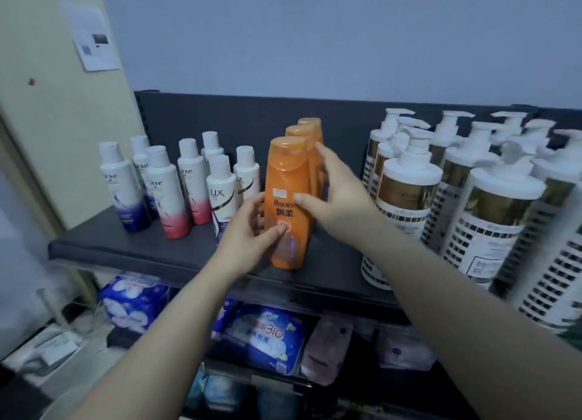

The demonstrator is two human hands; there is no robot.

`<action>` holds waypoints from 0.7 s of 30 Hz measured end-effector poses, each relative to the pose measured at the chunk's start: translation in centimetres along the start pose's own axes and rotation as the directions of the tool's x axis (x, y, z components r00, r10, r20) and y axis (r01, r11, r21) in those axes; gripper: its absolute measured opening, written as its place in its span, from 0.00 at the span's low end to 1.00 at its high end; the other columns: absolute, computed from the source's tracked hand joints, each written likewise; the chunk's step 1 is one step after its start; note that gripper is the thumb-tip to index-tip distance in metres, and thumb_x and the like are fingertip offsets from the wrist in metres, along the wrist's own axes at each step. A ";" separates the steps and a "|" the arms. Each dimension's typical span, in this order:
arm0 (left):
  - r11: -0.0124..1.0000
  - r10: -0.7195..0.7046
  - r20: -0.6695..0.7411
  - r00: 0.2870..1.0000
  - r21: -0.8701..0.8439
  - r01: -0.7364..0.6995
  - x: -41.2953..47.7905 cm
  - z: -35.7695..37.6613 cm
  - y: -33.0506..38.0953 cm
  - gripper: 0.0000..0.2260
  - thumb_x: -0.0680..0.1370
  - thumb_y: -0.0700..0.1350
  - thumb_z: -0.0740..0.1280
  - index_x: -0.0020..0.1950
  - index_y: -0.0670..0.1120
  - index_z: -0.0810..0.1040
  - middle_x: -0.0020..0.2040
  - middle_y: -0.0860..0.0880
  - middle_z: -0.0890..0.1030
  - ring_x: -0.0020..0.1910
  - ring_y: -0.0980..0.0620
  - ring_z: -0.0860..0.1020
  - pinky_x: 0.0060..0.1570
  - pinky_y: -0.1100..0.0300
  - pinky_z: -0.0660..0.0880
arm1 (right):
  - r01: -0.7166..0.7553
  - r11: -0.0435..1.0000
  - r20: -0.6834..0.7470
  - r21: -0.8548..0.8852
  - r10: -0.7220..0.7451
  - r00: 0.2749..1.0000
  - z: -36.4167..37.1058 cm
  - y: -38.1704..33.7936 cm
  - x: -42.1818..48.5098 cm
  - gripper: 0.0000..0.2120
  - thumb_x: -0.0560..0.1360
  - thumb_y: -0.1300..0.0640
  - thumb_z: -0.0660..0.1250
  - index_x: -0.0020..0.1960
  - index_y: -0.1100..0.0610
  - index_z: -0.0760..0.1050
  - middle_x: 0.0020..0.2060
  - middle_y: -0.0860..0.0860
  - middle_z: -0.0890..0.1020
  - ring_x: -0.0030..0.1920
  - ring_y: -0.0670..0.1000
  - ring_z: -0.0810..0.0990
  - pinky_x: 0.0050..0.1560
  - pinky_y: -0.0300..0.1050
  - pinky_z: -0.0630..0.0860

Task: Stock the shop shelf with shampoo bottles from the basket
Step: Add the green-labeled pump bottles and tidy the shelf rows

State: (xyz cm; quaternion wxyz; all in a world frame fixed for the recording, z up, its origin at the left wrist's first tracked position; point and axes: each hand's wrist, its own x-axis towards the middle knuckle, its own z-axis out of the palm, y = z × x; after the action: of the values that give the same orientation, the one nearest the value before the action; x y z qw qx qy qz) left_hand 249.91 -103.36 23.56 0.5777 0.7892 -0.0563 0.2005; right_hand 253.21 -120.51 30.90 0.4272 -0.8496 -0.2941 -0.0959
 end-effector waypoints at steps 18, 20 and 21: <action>0.937 0.275 -0.103 0.956 0.249 -0.243 6.5 -4.4 6.7 0.16 0.79 0.44 0.67 0.67 0.49 0.72 0.52 0.55 0.78 0.48 0.64 0.76 0.48 0.73 0.72 | -0.210 0.928 0.019 0.309 0.215 0.977 4.9 5.1 -1.9 0.28 0.72 0.57 0.73 0.67 0.45 0.64 0.55 0.41 0.80 0.55 0.40 0.79 0.59 0.46 0.76; 0.867 0.320 -0.010 0.947 0.406 -0.288 8.9 -4.5 8.7 0.20 0.78 0.46 0.67 0.70 0.50 0.69 0.57 0.53 0.76 0.54 0.59 0.75 0.48 0.74 0.69 | -0.216 0.930 0.012 0.298 0.223 0.975 5.1 5.5 -2.0 0.26 0.72 0.56 0.74 0.65 0.45 0.66 0.54 0.42 0.81 0.54 0.41 0.80 0.59 0.49 0.77; 0.838 0.299 0.058 0.952 0.461 -0.291 10.1 -4.4 9.4 0.23 0.78 0.47 0.68 0.71 0.51 0.67 0.60 0.52 0.75 0.57 0.57 0.74 0.50 0.71 0.68 | -0.218 0.930 0.012 0.296 0.225 0.974 5.1 5.6 -2.0 0.26 0.72 0.56 0.74 0.64 0.44 0.66 0.54 0.42 0.81 0.54 0.42 0.80 0.59 0.49 0.77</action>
State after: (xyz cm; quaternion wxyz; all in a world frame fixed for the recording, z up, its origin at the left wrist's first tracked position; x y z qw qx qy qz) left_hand 255.01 -100.88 36.93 0.3345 0.8845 -0.1229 0.3011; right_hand 254.40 -119.96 23.14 0.5605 -0.8029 -0.2028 -0.0115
